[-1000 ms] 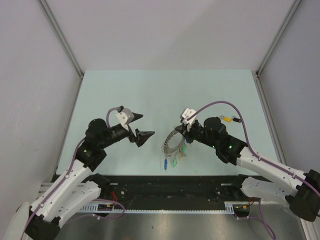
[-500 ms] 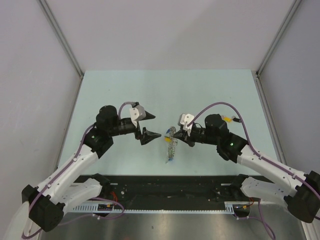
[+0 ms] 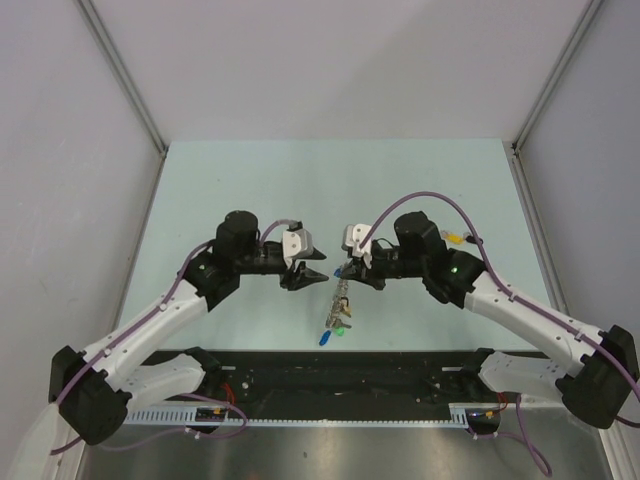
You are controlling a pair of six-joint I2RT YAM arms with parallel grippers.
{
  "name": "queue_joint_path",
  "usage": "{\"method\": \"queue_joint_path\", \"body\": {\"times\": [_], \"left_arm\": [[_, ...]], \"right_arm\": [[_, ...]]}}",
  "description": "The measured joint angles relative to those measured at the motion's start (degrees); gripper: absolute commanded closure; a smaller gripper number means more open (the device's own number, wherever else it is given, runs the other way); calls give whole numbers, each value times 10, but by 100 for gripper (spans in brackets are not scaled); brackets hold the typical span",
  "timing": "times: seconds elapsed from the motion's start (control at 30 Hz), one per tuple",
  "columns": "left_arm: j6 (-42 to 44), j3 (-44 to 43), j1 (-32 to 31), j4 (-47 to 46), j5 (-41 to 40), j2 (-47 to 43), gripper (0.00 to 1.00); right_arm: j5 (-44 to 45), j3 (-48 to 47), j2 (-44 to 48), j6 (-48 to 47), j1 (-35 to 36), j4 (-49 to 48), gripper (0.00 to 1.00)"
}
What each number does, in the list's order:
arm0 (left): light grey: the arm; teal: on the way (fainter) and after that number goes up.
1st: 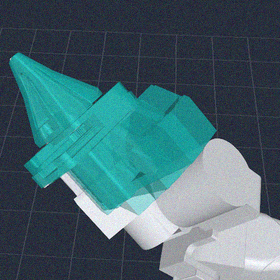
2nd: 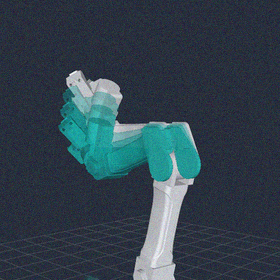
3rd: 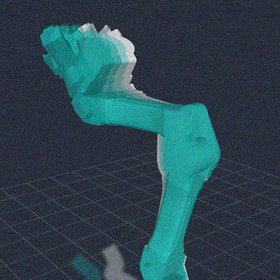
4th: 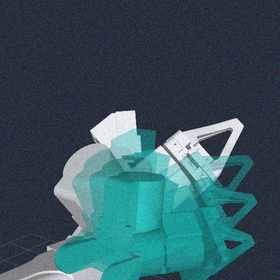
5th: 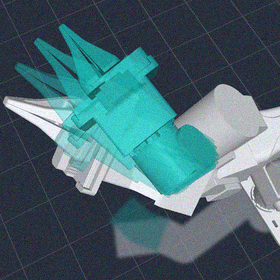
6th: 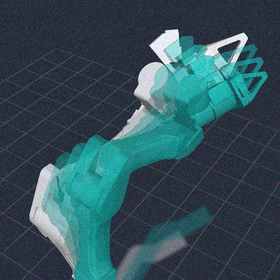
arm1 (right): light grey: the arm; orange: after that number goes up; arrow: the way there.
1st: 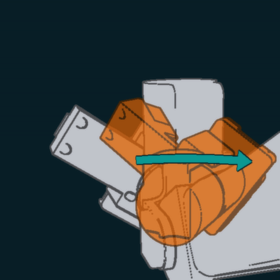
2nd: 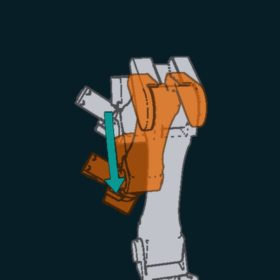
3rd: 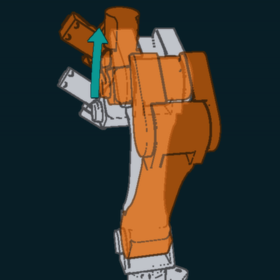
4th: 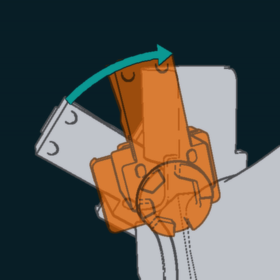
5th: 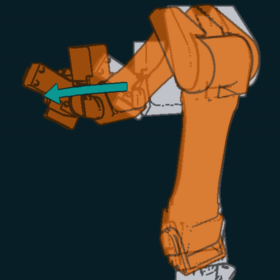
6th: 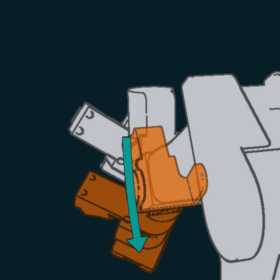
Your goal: Put the keys on the keyring
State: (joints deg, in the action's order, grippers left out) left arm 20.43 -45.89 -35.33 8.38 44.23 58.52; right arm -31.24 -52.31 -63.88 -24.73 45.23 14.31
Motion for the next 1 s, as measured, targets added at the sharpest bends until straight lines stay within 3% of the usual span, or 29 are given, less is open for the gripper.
{"method": "queue_joint_path", "body": {"times": [0.7,0.9,1.0], "left_arm": [[16,0,-31,8,21,39,77],[16,0,-39,13,25,42,100],[16,0,-40,14,25,43,100]], "right_arm": [[-5,-18,-18,-20,24,23,100],[-3,-18,-21,-21,27,30,100],[0,-18,-21,-22,28,33,100]]}}
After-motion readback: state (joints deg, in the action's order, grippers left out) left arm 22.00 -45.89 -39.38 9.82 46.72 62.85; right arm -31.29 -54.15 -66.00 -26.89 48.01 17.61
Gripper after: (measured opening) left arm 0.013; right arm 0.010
